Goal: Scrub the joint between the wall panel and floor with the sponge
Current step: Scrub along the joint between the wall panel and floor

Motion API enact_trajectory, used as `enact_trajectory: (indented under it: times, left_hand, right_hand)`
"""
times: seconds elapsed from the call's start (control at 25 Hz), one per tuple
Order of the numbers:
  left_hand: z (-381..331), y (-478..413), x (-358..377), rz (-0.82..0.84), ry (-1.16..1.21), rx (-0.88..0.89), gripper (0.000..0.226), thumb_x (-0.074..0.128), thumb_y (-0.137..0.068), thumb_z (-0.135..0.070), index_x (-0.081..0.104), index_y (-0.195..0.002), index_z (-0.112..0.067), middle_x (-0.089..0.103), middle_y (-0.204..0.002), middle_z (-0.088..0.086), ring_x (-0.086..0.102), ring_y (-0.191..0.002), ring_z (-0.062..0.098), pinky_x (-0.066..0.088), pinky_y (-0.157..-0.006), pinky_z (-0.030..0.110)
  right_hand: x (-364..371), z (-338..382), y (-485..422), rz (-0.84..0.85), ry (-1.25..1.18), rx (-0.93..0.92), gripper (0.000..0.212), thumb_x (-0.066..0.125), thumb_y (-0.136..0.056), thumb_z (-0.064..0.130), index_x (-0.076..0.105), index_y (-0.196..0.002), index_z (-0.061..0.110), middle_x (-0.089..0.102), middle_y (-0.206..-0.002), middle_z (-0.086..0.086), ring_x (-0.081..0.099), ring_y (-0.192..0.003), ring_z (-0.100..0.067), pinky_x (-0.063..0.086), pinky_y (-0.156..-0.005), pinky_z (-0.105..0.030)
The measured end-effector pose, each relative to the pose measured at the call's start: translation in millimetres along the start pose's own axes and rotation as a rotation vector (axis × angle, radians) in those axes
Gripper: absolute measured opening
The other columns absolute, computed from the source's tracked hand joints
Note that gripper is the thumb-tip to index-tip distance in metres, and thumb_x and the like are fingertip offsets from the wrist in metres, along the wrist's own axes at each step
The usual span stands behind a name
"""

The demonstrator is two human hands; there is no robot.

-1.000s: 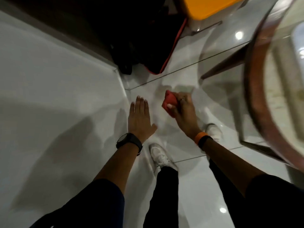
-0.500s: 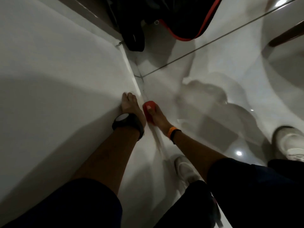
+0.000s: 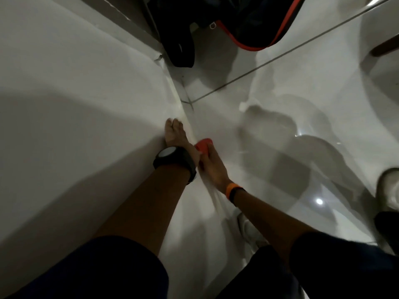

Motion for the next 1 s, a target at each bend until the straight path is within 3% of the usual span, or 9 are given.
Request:
enact_trajectory:
  times: [0.08, 0.2, 0.36, 0.48, 0.56, 0.68, 0.72, 0.8, 1.0]
  left_hand:
    - [-1, -2, -2, 0.002, 0.008, 0.005, 0.098, 0.032, -0.1, -0.067, -0.006, -0.161, 0.0, -0.01, -0.168, 0.024, -0.008, -0.159, 0.038, -0.006, -0.129, 0.05]
    - [-5, -2, -3, 0.011, 0.03, 0.016, 0.102, 0.039, -0.098, -0.066, -0.006, -0.162, -0.001, -0.009, -0.169, 0.023, -0.007, -0.159, 0.037, -0.006, -0.129, 0.05]
    - [-12, 11, 7, -0.004, -0.049, 0.047, 0.091, 0.028, -0.104, -0.062, -0.004, -0.161, 0.002, -0.008, -0.169, 0.023, -0.006, -0.159, 0.038, -0.003, -0.129, 0.051]
    - [-26, 18, 17, 0.005, -0.079, 0.089, 0.09, 0.024, -0.105, -0.062, -0.003, -0.161, 0.003, -0.009, -0.169, 0.022, -0.007, -0.159, 0.038, -0.003, -0.129, 0.05]
    - [-28, 20, 19, 0.007, -0.075, 0.086, 0.092, 0.024, -0.104, -0.064, -0.004, -0.161, 0.003, -0.009, -0.169, 0.022, -0.007, -0.159, 0.037, -0.004, -0.129, 0.049]
    - [-19, 15, 10, -0.02, -0.008, 0.054, 0.091, 0.028, -0.104, -0.061, -0.006, -0.161, 0.001, -0.008, -0.169, 0.021, -0.006, -0.16, 0.034, -0.005, -0.13, 0.046]
    - [-14, 13, 6, -0.029, 0.032, 0.048, 0.092, 0.031, -0.104, -0.061, -0.006, -0.161, 0.002, -0.008, -0.169, 0.021, -0.006, -0.16, 0.034, -0.005, -0.13, 0.045]
    - [-5, 10, 3, -0.036, 0.06, 0.033, 0.096, 0.033, -0.102, -0.063, -0.006, -0.161, 0.002, -0.008, -0.169, 0.022, -0.006, -0.16, 0.034, -0.006, -0.13, 0.045]
    - [-6, 17, 10, 0.003, -0.079, 0.052, 0.112, 0.034, -0.093, -0.078, -0.006, -0.16, 0.002, -0.011, -0.168, 0.023, -0.008, -0.159, 0.037, -0.005, -0.129, 0.048]
  right_hand:
    - [6, 33, -45, -0.007, -0.018, -0.081, 0.061, 0.042, -0.105, 0.05, 0.044, -0.152, 0.01, 0.056, -0.151, -0.02, 0.056, -0.137, -0.037, 0.041, -0.122, -0.057]
    - [3, 60, -83, -0.066, 0.0, -0.113, 0.065, 0.04, -0.11, 0.046, 0.027, -0.165, 0.013, 0.039, -0.168, -0.014, 0.042, -0.153, -0.032, 0.03, -0.131, -0.05]
    - [3, -42, 23, 0.0, -0.002, 0.017, 0.058, 0.039, -0.11, 0.047, 0.037, -0.158, 0.014, 0.044, -0.164, -0.007, 0.043, -0.144, -0.017, 0.03, -0.13, -0.039]
    - [6, -95, 67, 0.008, 0.044, 0.111, 0.023, 0.041, -0.111, 0.042, 0.041, -0.115, 0.019, 0.045, -0.118, -0.003, 0.043, -0.111, -0.019, 0.044, -0.11, -0.042]
    - [7, -63, 34, -0.02, 0.039, 0.074, 0.02, 0.04, -0.111, 0.041, 0.039, -0.108, 0.021, 0.045, -0.11, -0.004, 0.043, -0.104, -0.018, 0.047, -0.111, -0.06]
    - [8, 23, -43, -0.051, 0.015, -0.125, 0.034, 0.037, -0.113, 0.035, 0.055, -0.131, 0.013, 0.059, -0.137, -0.015, 0.055, -0.128, -0.029, 0.034, -0.125, -0.061]
    - [8, 45, -65, -0.046, 0.002, -0.137, 0.047, 0.035, -0.114, 0.037, 0.047, -0.151, 0.011, 0.047, -0.16, -0.015, 0.044, -0.149, -0.03, 0.025, -0.132, -0.056]
    - [9, 58, -89, -0.041, 0.021, -0.11, 0.062, 0.032, -0.114, 0.041, 0.02, -0.167, 0.011, 0.018, -0.178, -0.009, 0.018, -0.166, -0.025, 0.01, -0.138, -0.048]
    - [-4, -56, 16, -0.012, -0.035, 0.039, 0.064, 0.036, -0.113, 0.043, 0.015, -0.169, 0.022, 0.024, -0.177, -0.004, 0.026, -0.163, -0.024, 0.021, -0.137, -0.048]
Point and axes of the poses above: each hand's wrist, its own y-axis away from the middle knuckle, its own x-axis out of the palm, z = x × y, the point moved 8 cm from there along -y, towards the middle knuckle
